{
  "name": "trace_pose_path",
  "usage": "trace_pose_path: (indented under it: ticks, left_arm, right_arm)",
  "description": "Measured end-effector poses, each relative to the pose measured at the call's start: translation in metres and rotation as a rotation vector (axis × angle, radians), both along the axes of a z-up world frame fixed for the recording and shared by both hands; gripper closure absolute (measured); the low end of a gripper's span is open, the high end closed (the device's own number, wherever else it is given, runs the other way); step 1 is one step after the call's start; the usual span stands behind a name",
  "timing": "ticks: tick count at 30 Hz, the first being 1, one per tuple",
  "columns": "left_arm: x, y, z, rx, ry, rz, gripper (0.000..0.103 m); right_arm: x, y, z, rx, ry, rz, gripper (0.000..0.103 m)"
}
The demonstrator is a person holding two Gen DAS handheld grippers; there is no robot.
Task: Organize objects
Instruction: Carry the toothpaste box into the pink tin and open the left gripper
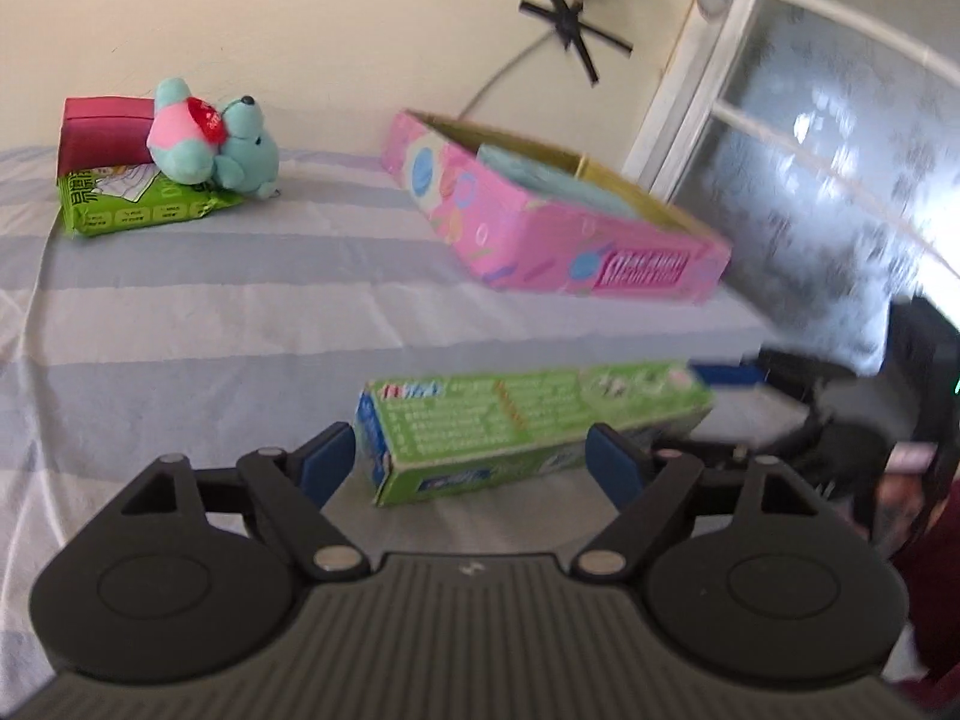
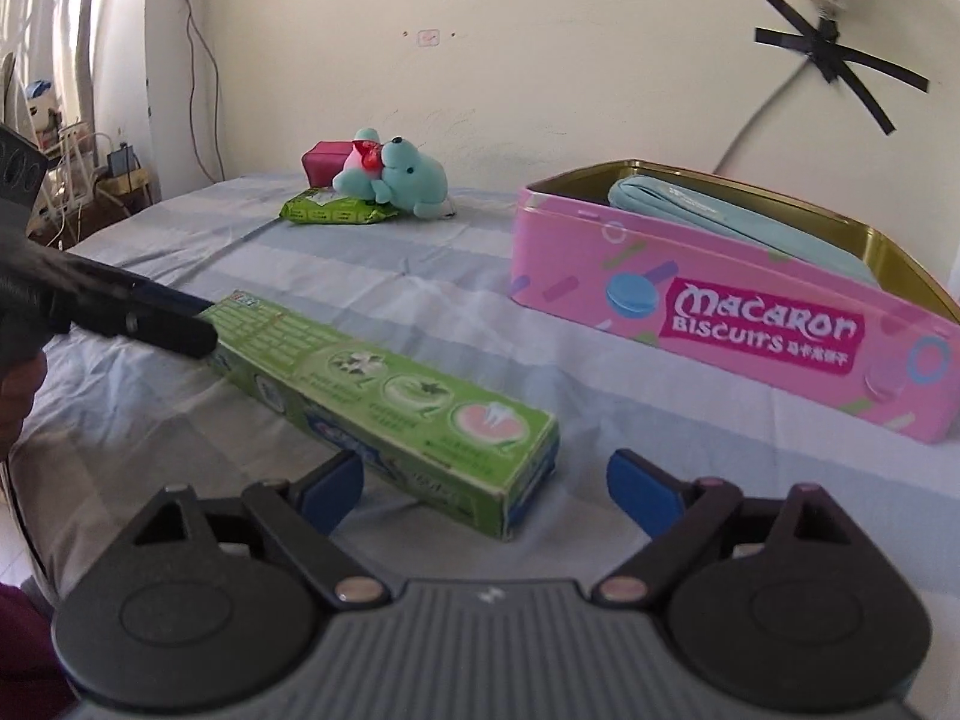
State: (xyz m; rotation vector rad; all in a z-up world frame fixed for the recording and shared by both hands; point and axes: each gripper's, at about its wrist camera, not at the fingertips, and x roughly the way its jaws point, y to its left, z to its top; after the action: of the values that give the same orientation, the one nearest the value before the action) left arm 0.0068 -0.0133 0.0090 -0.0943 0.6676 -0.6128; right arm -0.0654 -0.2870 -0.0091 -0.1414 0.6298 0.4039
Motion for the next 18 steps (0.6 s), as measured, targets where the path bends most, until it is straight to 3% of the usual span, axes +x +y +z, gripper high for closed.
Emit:
trace_pose_path:
  ticks: [5,8,11,15,18]
  left_arm:
    - [0.010,-0.025,-0.005,0.103,-0.040,-0.019,0.022]
    - [0.023,-0.027,0.003,0.096,-0.030,-0.028,0.019]
    - [0.028,-0.029,0.026,0.078,-0.086,-0.043,0.018]
    - [0.043,-0.052,0.061,0.068,-0.192,-0.060,0.017]
    - [0.063,-0.076,0.082,0.052,-0.252,-0.064,0.015]
  right_arm:
    - [0.006,0.008,-0.005,-0.018,0.009,0.065,0.025]
    - [0.008,0.003,-0.003,0.001,0.006,0.051,0.029]
    - [0.007,-0.011,0.007,0.088,-0.007,0.029,0.031]
    - [0.013,-0.030,0.036,0.122,-0.118,-0.037,0.031]
    - [0.027,-0.044,0.059,0.065,-0.213,-0.086,0.031]
